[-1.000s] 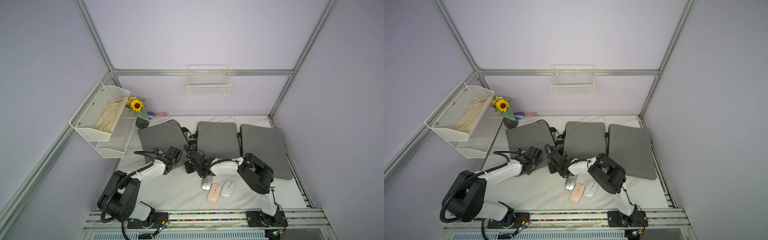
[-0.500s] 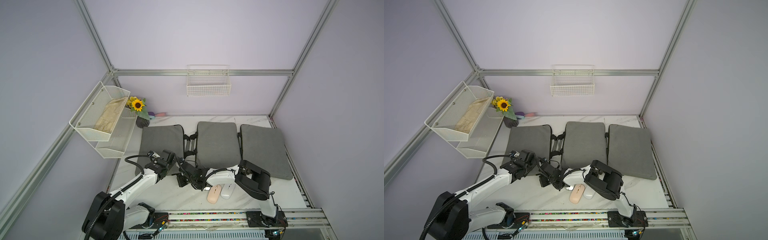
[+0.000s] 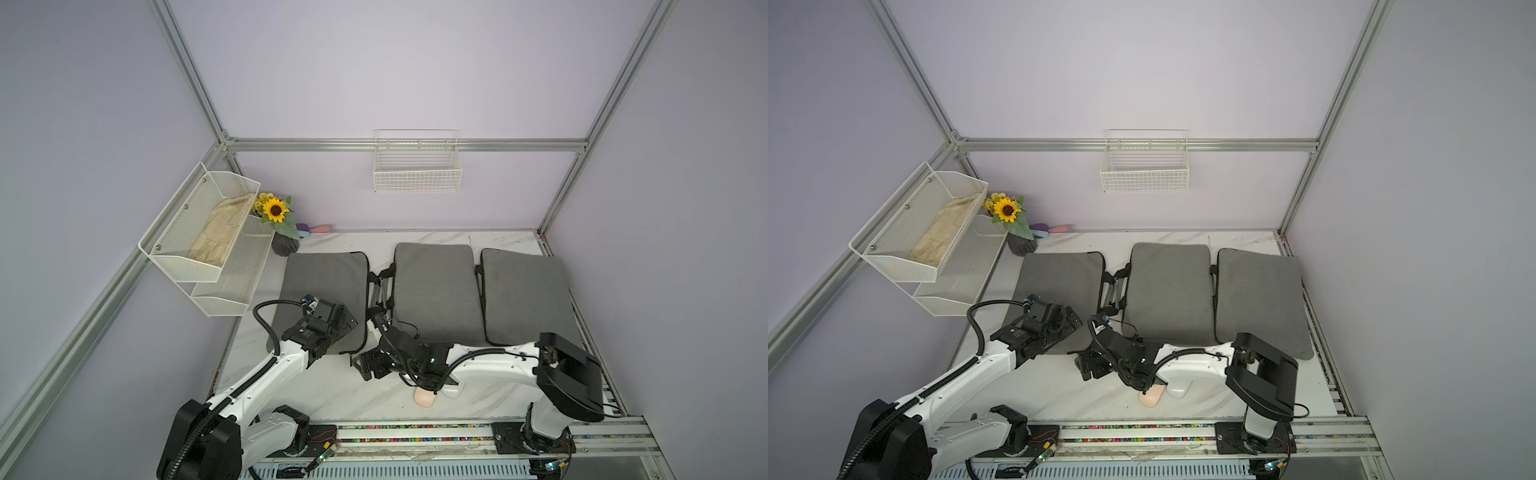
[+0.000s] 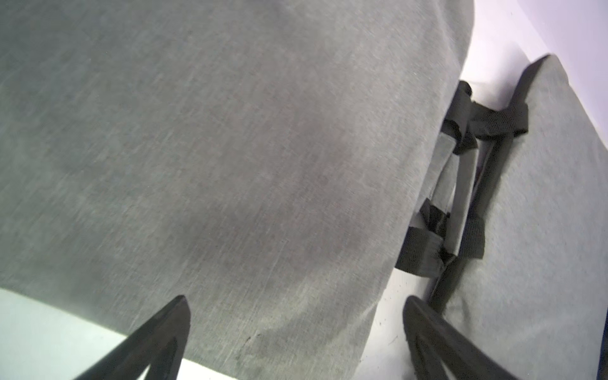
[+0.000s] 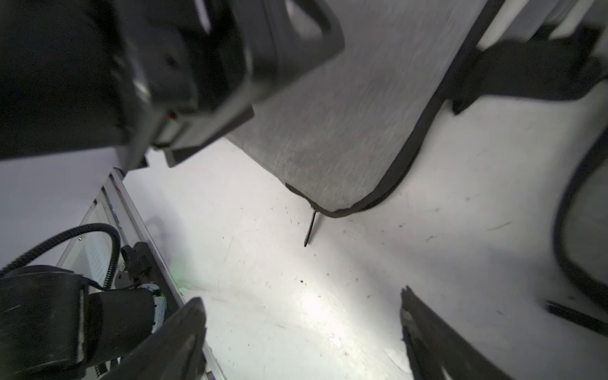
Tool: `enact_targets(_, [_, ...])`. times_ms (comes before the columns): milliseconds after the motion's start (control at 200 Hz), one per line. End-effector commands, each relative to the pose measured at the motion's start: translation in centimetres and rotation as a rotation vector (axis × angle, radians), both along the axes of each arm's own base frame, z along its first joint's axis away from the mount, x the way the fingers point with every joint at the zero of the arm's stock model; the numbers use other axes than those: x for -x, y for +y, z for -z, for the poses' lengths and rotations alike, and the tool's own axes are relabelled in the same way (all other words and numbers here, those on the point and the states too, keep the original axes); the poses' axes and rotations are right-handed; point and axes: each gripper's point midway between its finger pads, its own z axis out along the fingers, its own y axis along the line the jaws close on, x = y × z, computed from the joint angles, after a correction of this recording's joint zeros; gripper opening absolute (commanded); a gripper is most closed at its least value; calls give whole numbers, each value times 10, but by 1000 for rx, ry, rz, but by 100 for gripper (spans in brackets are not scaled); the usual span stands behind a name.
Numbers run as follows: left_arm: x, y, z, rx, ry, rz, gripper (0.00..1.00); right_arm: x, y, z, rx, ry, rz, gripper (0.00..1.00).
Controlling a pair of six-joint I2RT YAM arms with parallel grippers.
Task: Put the mouse into the laptop bag
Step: Unzip the zipper on the zippered laptop bag, then open the zippered laptop bag at the center of the board.
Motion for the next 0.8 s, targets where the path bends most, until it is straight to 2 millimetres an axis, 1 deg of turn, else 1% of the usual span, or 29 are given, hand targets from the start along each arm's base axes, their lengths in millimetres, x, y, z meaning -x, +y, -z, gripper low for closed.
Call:
enact_targets(0, [-34, -36, -55, -18, -134, 158, 100, -14, -41, -6, 47, -35, 166, 97])
enact_targets(40, [-40, -44, -56, -40, -130, 184, 100, -18, -54, -8, 41, -34, 209, 97])
enact_targets(110, [-54, -60, -56, -70, -118, 229, 100, -27, -75, -3, 28, 21, 272, 97])
enact_targets(155, [-64, -69, -54, -95, -107, 261, 98, -32, -85, 1, 22, 56, 292, 97])
enact_targets(180, [-70, -75, -57, -101, -112, 278, 96, -34, -90, 3, 20, 63, 300, 97])
enact_targets(190, [-72, -77, -49, -113, -91, 287, 96, -35, -93, 3, 20, 66, 305, 97])
enact_targets(200, [-75, -80, -47, -120, -84, 293, 95, -35, -94, 4, 19, 67, 309, 97])
enact_targets(285, [-91, -97, -37, -160, -45, 347, 91, -40, -108, 5, 21, 61, 349, 97])
enact_targets(350, [-103, -106, -26, -191, -8, 376, 87, -43, -119, 10, 40, 43, 383, 97])
enact_targets(405, [-112, -110, -13, -221, 30, 386, 84, -46, -123, 13, 49, 34, 393, 97])
enact_targets(460, [-119, -113, 2, -249, 81, 390, 83, -48, -125, 13, 50, 36, 402, 97])
enact_targets(545, [-131, -121, 15, -266, 118, 409, 81, -48, -125, 18, 56, 48, 400, 97])
enact_targets(645, [-141, -128, 23, -274, 129, 426, 80, -48, -124, 22, 68, 52, 398, 97])
enact_targets(715, [-147, -130, 24, -287, 131, 429, 75, -49, -124, 25, 73, 46, 403, 97])
enact_targets(795, [-152, -133, 27, -293, 132, 437, 71, -51, -123, 28, 75, 43, 402, 97])
